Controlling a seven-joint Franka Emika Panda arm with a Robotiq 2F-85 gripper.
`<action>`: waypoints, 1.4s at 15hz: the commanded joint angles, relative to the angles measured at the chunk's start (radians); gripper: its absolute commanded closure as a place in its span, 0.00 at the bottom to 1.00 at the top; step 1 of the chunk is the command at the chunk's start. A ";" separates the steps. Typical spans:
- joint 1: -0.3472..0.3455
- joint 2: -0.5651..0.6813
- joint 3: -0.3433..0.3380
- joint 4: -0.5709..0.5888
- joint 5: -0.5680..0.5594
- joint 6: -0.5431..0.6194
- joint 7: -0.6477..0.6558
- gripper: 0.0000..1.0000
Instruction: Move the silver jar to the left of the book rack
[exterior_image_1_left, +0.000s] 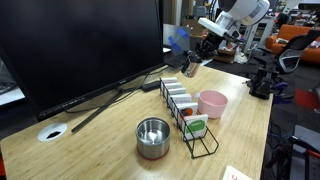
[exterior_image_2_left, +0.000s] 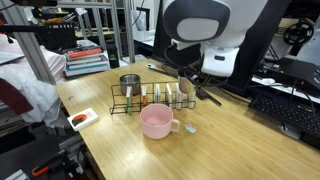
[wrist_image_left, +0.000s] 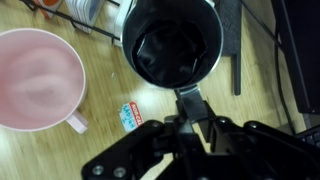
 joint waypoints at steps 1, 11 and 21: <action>0.043 -0.084 0.004 -0.031 -0.051 -0.056 0.013 0.96; 0.201 -0.029 0.108 0.183 -0.296 -0.218 0.116 0.96; 0.278 0.241 0.131 0.497 -0.447 -0.352 0.082 0.96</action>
